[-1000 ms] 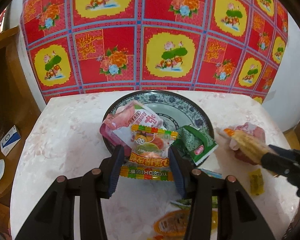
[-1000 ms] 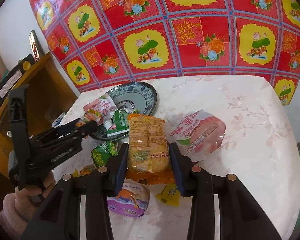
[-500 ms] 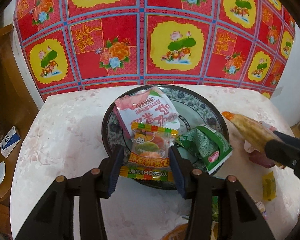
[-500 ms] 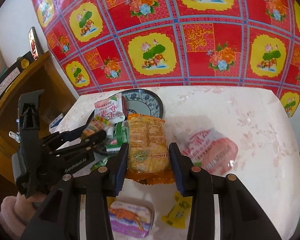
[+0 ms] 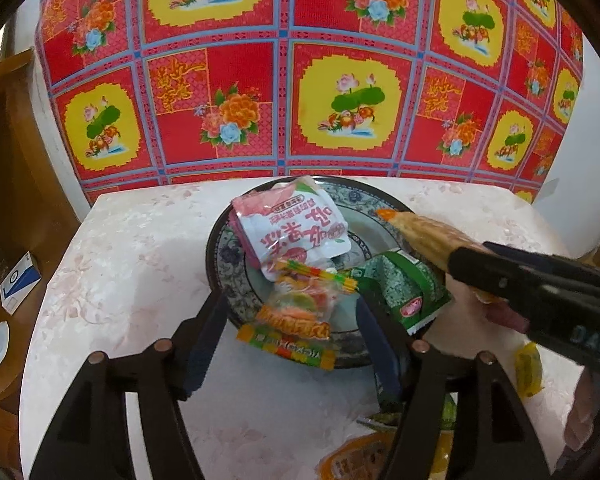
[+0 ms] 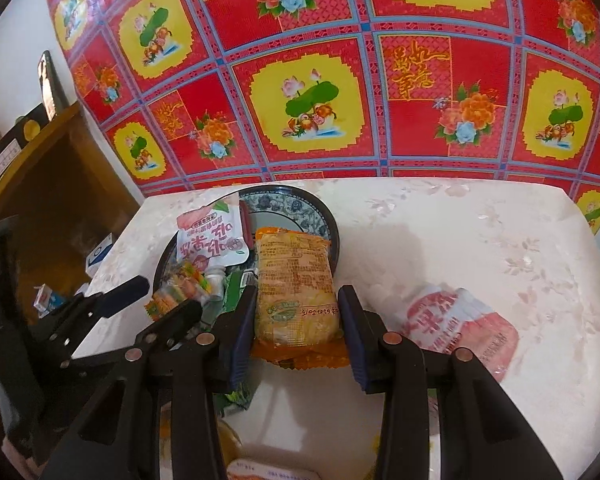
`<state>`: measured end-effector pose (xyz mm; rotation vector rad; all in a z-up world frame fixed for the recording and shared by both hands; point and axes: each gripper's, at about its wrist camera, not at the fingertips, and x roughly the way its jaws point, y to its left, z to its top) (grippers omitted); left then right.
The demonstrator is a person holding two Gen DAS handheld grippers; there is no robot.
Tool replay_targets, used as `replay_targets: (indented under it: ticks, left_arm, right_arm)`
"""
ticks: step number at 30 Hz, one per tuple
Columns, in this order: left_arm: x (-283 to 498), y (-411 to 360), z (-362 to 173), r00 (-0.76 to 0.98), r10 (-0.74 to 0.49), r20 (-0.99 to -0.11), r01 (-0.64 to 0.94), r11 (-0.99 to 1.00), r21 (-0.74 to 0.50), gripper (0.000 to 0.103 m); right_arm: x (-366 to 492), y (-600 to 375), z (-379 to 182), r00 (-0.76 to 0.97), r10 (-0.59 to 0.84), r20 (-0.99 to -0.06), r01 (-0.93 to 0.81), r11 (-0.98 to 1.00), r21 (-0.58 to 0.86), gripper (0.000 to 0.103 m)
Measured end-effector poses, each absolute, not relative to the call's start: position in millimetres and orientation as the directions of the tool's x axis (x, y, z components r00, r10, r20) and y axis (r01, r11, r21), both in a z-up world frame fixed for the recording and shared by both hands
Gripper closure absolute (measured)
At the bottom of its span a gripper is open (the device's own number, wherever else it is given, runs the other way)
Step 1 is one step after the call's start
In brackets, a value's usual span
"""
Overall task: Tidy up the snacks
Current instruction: 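Place the gummy strips on the plate with the left gripper while the right gripper lifts the bread-stick packet, then lower the bread-stick packet onto the plate and open the right gripper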
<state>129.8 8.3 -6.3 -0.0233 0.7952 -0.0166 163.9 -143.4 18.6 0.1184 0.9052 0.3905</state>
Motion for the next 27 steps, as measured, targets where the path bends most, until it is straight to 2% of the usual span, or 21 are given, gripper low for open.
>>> replay_targets:
  ticks: [13, 18, 27]
  left_arm:
    - [121, 22, -3, 0.699, -0.03, -0.715, -0.037, 0.996, -0.078, 0.032]
    - [117, 23, -4, 0.692, -0.036, -0.721, -0.038, 0.995, -0.087, 0.032]
    - [105, 28, 2, 0.687, -0.066, -0.724, -0.048, 0.99, -0.135, 0.032]
  right_arm:
    - [172, -133, 6, 0.542, 0.374, -0.753, -0.263, 0.926, 0.271, 0.06]
    - [167, -131, 9, 0.551, 0.391, -0.737, -0.283, 0.918, 0.276, 0.043]
    - [153, -135, 22, 0.57, 0.409, -0.713, -0.291, 0.912, 0.29, 0.042]
